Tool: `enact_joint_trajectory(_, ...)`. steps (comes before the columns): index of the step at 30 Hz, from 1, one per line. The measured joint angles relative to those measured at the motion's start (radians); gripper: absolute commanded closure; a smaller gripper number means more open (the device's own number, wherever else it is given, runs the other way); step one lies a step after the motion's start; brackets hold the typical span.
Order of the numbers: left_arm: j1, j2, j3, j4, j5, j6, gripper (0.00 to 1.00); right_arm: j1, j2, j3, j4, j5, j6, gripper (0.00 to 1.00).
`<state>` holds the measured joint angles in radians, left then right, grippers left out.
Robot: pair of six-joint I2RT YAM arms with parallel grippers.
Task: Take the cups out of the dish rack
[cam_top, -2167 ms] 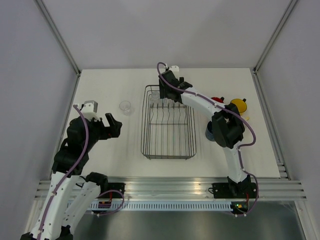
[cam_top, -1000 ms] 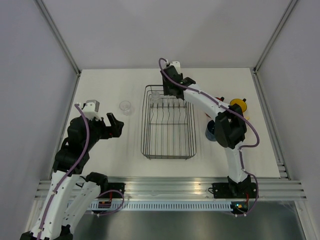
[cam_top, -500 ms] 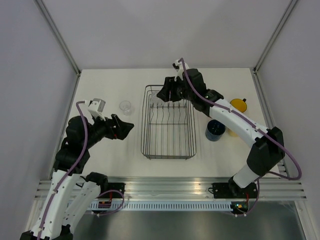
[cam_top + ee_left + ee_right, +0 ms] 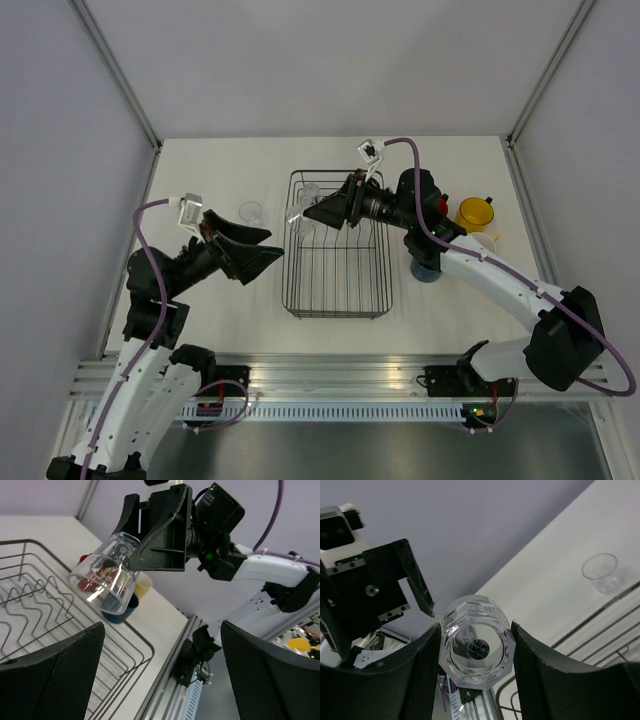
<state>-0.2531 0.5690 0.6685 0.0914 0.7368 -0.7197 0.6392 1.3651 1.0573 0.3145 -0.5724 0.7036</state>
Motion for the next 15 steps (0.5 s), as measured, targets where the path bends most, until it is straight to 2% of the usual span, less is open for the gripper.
enact_joint_trajectory(3, 0.000, 0.006, -0.047, 0.172, 0.033, -0.108, 0.02, 0.029, -0.026, -0.021, 0.078, -0.018, 0.027, 0.71)
enact_joint_trajectory(9, -0.001, 0.051, -0.074, 0.381, 0.061, -0.253, 0.11, 0.102, -0.049, -0.045, 0.197, -0.016, 0.039, 0.71)
enact_joint_trajectory(12, -0.003, 0.062, -0.077, 0.461, 0.071, -0.303, 0.22, 0.135, -0.048, -0.059, 0.246, -0.010, 0.050, 0.71)
enact_joint_trajectory(13, -0.004, 0.067, -0.078, 0.483, 0.077, -0.317, 0.31, 0.144, -0.047, -0.063, 0.267, -0.003, 0.053, 0.71)
enact_joint_trajectory(15, -0.007, 0.068, -0.078, 0.519, 0.083, -0.339, 0.37, 0.159, -0.047, -0.071, 0.310, 0.007, 0.059, 0.71)
